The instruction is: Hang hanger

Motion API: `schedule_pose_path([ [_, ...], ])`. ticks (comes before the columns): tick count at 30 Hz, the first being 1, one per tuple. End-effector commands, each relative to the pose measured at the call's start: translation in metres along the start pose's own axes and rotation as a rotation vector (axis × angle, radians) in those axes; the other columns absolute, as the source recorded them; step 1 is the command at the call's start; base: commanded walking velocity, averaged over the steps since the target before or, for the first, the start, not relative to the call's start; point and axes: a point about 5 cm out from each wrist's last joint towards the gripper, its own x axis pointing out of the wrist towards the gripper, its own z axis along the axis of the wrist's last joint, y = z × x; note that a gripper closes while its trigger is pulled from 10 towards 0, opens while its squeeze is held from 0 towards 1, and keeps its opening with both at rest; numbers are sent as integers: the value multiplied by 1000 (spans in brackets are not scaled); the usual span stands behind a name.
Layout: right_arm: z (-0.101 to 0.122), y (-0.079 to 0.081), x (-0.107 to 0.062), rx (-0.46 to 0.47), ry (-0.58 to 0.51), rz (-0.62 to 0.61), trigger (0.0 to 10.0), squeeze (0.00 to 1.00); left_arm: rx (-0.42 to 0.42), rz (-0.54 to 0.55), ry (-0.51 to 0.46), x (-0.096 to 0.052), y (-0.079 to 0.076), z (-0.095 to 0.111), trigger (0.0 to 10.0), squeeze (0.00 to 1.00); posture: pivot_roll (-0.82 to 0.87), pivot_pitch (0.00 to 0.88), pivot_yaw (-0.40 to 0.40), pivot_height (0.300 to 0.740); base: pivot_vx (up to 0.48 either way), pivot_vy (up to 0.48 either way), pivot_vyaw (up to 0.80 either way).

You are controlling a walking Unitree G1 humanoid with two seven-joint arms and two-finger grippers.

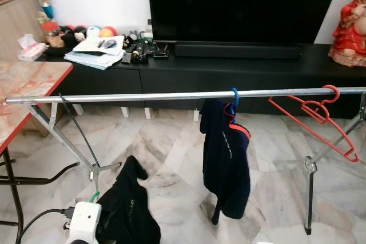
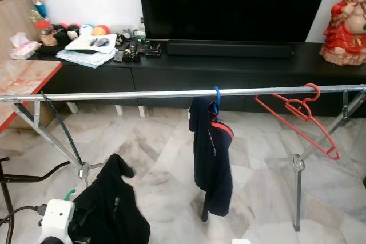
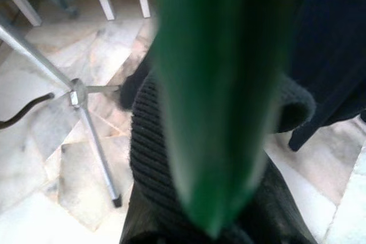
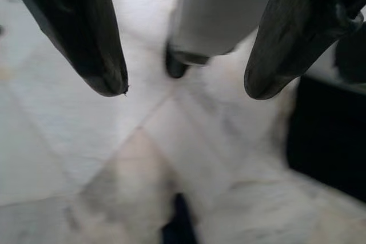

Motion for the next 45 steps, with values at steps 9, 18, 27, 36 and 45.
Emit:
schedule_pose_path([
  [9,0,14,3,1,4,23,10000,0,44,23,-24,-1,8,7,10000,0,16,96,19,740,0,-417,0],
  [18,1,20,4,-3,3,30,10000,0,57,51,-4,0,11,5,10000,0,18,99,21,740,0,-73,0],
  [27,7,9,3,-16,-7,27,10000,0,117,139,14,-8,33,6,10000,0,25,95,9,740,0,0,0],
  [36,12,23,6,-46,-7,49,10000,0,97,127,-2,-17,45,6,10000,0,31,85,0,740,0,0,0],
  [45,12,20,5,-64,-7,66,10000,0,88,148,-18,-15,46,8,10000,0,31,69,-8,740,221,0,0],
])
